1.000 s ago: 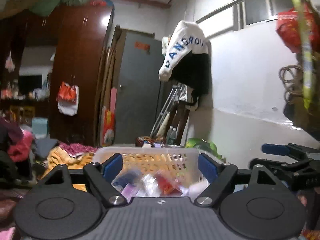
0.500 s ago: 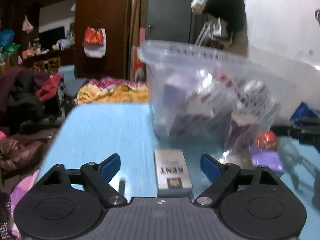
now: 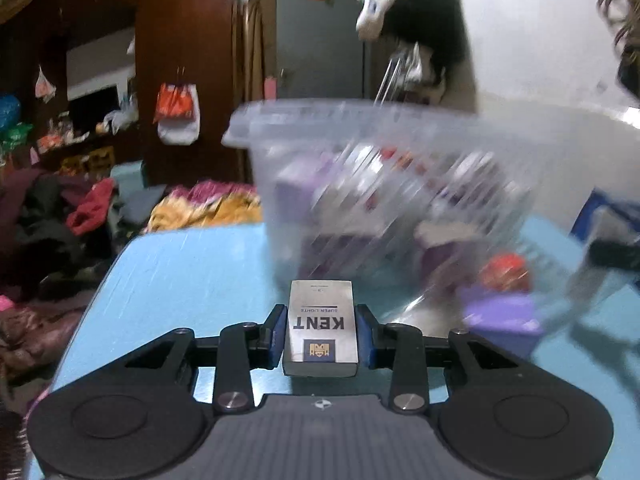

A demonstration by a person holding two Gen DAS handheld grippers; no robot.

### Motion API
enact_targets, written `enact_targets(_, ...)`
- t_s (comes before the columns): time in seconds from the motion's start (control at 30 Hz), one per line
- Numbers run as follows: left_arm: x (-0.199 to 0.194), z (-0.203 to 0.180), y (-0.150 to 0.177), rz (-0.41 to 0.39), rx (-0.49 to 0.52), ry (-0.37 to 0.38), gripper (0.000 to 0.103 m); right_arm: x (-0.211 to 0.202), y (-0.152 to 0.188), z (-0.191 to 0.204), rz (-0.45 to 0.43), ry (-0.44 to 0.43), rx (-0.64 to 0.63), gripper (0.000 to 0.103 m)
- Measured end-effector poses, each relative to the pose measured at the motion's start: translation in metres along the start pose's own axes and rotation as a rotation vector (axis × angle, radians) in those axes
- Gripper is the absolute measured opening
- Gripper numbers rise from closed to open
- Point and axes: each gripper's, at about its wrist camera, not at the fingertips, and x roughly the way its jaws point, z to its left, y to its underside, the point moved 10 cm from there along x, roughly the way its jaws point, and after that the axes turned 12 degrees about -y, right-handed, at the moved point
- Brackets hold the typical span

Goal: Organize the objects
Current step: 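Carry the clear bagged pack with the right gripper while the left carries the white KENT box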

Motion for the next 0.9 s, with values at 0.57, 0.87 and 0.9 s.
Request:
enact_targets(0.57,-0.049,-0.004,-0.027,-0.381,-0.144,0.065,0.04,-0.002,-0.003,0.005,-0.121,0.088,-0.084,0.039)
enact_targets(0.87,-0.051,-0.006,-0.027,-0.397,-0.15,0.09,0.04,-0.004,-0.004,0.005,-0.139,0.08,-0.08,0.039)
enact_targets(0.9,-0.05,-0.006,-0.027,-0.395,-0.152,0.093,0.04,-0.005,-0.004,0.006,-0.142,0.077,-0.082,0.039)
